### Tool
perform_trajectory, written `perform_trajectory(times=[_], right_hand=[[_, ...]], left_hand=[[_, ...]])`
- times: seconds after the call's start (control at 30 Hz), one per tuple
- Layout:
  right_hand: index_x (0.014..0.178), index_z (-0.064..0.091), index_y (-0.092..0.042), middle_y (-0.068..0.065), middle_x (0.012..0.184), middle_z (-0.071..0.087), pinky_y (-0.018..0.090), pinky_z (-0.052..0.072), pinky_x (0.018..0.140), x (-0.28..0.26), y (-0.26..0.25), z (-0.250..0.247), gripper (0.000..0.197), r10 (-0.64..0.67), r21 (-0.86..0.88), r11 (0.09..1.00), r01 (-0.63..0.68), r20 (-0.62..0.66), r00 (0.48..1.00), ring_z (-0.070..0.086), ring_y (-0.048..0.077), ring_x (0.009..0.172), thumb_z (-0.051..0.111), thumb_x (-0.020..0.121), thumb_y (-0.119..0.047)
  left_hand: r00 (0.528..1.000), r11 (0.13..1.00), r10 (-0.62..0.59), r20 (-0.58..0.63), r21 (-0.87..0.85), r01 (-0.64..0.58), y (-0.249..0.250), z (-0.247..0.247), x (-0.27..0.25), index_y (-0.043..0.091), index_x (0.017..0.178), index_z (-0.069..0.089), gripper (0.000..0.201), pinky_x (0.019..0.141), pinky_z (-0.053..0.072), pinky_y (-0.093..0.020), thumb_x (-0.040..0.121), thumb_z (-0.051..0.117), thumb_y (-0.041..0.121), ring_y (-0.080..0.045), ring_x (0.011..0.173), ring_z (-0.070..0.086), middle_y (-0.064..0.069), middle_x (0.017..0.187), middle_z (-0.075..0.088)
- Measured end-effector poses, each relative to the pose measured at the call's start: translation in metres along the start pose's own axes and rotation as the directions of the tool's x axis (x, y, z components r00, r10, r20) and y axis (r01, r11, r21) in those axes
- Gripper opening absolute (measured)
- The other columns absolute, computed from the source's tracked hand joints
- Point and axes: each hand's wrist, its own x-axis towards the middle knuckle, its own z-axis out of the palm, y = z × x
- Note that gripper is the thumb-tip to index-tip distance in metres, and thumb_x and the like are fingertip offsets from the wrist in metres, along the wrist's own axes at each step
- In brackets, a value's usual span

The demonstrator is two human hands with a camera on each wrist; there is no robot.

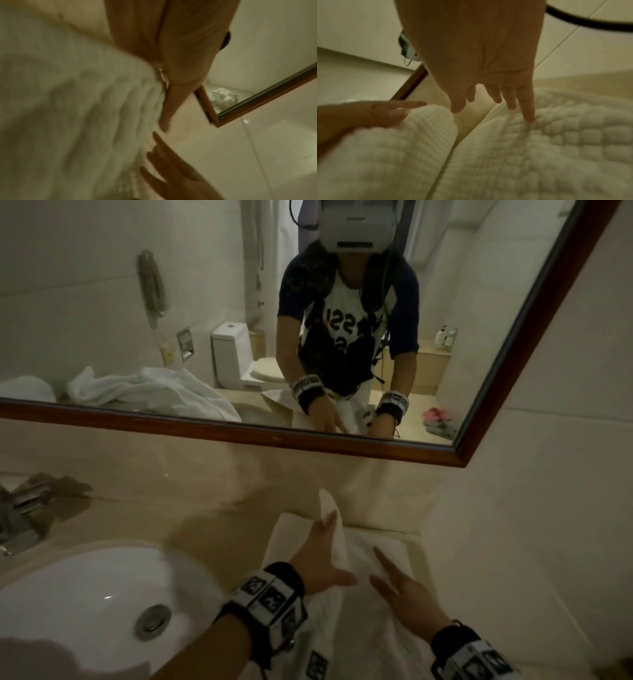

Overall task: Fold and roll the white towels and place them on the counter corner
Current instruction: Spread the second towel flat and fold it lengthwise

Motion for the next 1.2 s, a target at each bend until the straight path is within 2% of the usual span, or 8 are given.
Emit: perform_trajectory(times=[0.13,0.27,0.43,0.57,0.77,0.9,0.97,1.2], right_hand=[[0.143,0.023,-0.043,-0.001,0.15,0.035,0.032,0.038,0.109,-0.002,0.026,-0.01,0.052,0.086,0.144,0.986,-0.086,0.003,0.996,0.042,0.02,0.132,0.043,0.094,-0.045],[0.133,0.051,-0.026,-0.002,0.142,0.048,0.028,0.035,0.11,0.0,0.02,0.001,0.073,0.166,0.157,0.976,-0.148,-0.104,0.981,0.045,0.016,0.13,0.049,0.074,-0.07],[0.113,0.063,-0.018,0.002,0.128,0.053,0.032,0.04,0.099,0.017,-0.019,0.018,0.076,0.233,-0.319,0.9,-0.298,-0.226,0.946,0.048,0.021,0.12,0.034,0.078,-0.078],[0.124,0.055,-0.012,0.011,0.134,0.048,0.04,0.04,0.103,0.04,-0.023,0.025,0.041,0.182,-0.597,0.756,-0.271,-0.206,0.961,0.046,0.028,0.123,0.032,0.097,-0.034],[0.121,0.051,-0.01,0.01,0.129,0.055,0.03,0.041,0.096,0.049,0.0,-0.01,0.035,0.242,-0.282,0.903,-0.324,-0.291,0.926,0.053,0.026,0.119,0.025,0.101,-0.021],[0.089,0.055,-0.003,0.015,0.089,0.059,0.044,0.05,0.088,0.055,0.026,-0.019,0.021,0.317,0.087,0.948,-0.306,-0.341,0.885,0.059,0.034,0.094,0.042,0.097,-0.017],[0.114,0.054,-0.005,0.017,0.093,0.059,0.046,0.052,0.084,0.051,0.03,-0.015,0.024,0.313,0.154,0.949,-0.276,-0.34,0.887,0.06,0.036,0.094,0.052,0.093,-0.016],[0.147,0.012,-0.038,0.012,0.133,0.051,0.033,0.046,0.097,0.02,0.018,-0.006,0.062,0.175,-0.147,0.971,-0.191,-0.112,0.978,0.055,0.027,0.113,0.042,0.096,-0.017]], left_hand=[[0.996,0.983,-0.052,0.071,-0.169,0.064,-0.033,0.018,0.012,0.025,0.147,-0.014,0.093,0.104,0.038,-0.025,0.09,0.059,0.025,-0.019,0.137,0.034,0.002,0.157,-0.004],[0.997,0.948,-0.07,-0.016,0.31,0.072,-0.079,0.01,0.001,0.016,0.147,-0.017,0.08,0.117,0.012,-0.026,0.097,0.045,0.029,-0.015,0.147,0.004,-0.001,0.158,-0.01],[0.982,0.825,-0.109,-0.157,0.537,0.177,-0.096,0.002,-0.005,0.025,0.148,-0.012,0.072,0.118,0.008,-0.032,0.097,0.036,0.042,-0.019,0.147,-0.004,-0.003,0.158,-0.013],[0.97,0.823,-0.169,-0.173,0.517,0.236,-0.103,-0.001,-0.006,0.035,0.148,-0.005,0.062,0.119,0.01,-0.037,0.098,0.031,0.044,-0.022,0.147,-0.006,-0.003,0.158,-0.01],[0.986,0.757,-0.136,-0.098,0.632,0.167,-0.105,-0.001,0.002,0.036,0.146,-0.014,0.068,0.117,-0.003,-0.045,0.094,0.026,0.057,-0.02,0.144,-0.021,-0.001,0.153,-0.029],[0.982,0.763,-0.183,0.042,0.636,0.115,-0.106,0.01,0.012,0.042,0.144,-0.014,0.107,0.116,-0.006,-0.047,0.051,-0.001,0.093,-0.022,0.144,-0.02,0.0,0.152,-0.031],[0.973,0.781,-0.233,0.007,0.597,0.183,-0.106,0.011,0.012,0.044,0.145,-0.011,0.112,0.117,0.003,-0.045,0.046,0.0,0.096,-0.024,0.146,-0.008,-0.004,0.157,-0.014],[0.98,0.985,-0.149,-0.132,0.073,0.159,-0.102,0.0,0.012,0.03,0.145,0.027,0.054,0.104,0.035,-0.023,0.096,0.048,0.023,-0.021,0.123,0.046,-0.008,0.135,0.045]])
